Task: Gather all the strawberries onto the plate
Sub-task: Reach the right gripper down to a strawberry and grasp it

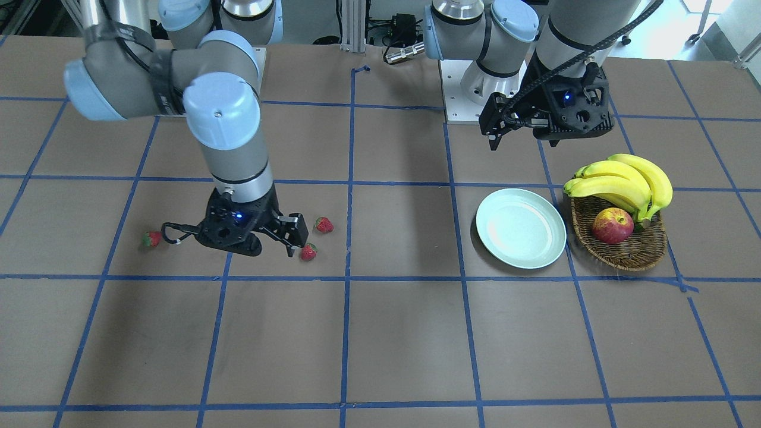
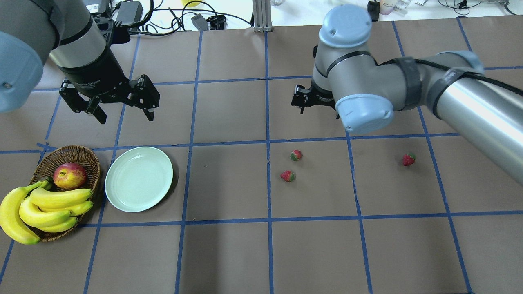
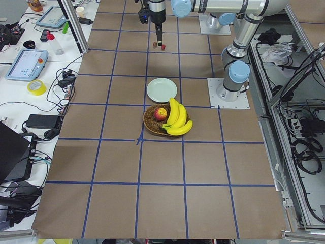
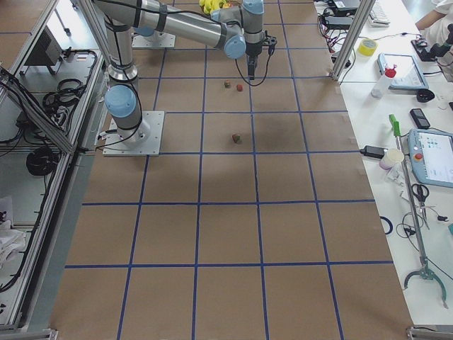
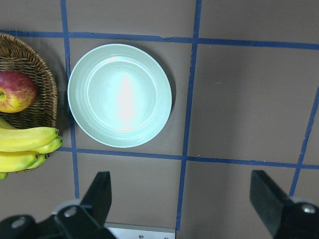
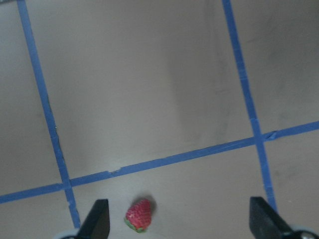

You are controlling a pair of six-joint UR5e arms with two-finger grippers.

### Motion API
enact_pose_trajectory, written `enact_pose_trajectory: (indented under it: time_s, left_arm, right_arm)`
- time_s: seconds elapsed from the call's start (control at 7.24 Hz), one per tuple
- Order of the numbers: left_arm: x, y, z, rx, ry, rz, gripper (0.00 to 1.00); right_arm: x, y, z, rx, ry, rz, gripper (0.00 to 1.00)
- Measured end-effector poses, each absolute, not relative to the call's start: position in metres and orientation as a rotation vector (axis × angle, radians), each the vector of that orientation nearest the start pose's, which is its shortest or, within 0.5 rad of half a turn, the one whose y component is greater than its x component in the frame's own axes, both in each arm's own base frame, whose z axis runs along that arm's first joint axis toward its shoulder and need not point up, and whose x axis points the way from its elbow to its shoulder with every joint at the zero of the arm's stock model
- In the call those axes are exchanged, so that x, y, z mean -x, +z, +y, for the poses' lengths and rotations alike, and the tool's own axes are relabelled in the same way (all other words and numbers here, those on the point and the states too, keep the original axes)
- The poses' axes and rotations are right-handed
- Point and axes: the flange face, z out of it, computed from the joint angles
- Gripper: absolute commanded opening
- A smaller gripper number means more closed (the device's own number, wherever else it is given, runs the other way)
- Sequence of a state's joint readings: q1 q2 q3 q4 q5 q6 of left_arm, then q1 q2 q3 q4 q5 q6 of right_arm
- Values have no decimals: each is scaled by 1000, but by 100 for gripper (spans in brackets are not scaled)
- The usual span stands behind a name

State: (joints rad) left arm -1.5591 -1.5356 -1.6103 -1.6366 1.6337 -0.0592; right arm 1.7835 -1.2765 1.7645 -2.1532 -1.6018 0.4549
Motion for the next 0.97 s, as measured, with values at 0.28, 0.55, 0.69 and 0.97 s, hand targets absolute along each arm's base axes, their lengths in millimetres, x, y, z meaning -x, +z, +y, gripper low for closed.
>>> enact_pose_trajectory:
  time_s: [0.28,0.55,0.69,0.97]
  left_arm:
    - [120,479,-471,108,106,3073,100]
    - [117,480,-472,111,103,3054,100]
    - [116,480,-472,110,103,3045,100]
    - [114,480,-472,108,105,3040,100]
  right_arm:
    - [-271,253,-537,-523,-111,3090,97]
    - [-286,219,-522,-586,-40,3061,90]
    - [-290,203,-513,-587,-5,3068,81]
    - [-290,187,-504,-578,18,3082,76]
